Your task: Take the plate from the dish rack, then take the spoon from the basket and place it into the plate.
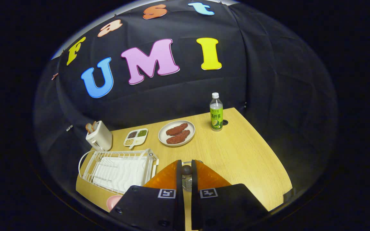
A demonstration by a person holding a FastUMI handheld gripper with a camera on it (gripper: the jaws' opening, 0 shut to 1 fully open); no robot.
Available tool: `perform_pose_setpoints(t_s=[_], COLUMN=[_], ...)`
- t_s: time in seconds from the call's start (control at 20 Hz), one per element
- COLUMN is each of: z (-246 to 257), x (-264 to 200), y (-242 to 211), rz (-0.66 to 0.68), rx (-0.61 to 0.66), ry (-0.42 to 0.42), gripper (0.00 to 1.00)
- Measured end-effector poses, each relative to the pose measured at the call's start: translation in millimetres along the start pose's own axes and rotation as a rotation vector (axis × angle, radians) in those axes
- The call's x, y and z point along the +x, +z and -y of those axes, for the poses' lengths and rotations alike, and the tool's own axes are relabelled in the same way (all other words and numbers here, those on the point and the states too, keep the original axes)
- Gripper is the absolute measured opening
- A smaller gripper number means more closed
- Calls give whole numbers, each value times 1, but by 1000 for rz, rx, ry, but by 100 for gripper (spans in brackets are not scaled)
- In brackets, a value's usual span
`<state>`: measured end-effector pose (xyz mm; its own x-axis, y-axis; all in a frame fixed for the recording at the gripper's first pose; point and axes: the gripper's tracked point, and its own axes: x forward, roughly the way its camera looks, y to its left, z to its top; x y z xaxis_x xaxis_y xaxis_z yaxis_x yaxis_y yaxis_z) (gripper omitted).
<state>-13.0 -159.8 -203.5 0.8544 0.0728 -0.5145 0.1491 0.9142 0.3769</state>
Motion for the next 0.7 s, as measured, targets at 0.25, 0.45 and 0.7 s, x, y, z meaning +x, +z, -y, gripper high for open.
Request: perform_pose_setpoints(t_s=[0.25, 0.45, 0.7], z=[-55, -119, -199], x=[-43, -73, -88], y=[31, 10, -59], rz=[25, -31, -150], rx=[5, -18, -58], ry=[117, 270, 415], gripper=[12, 12, 12])
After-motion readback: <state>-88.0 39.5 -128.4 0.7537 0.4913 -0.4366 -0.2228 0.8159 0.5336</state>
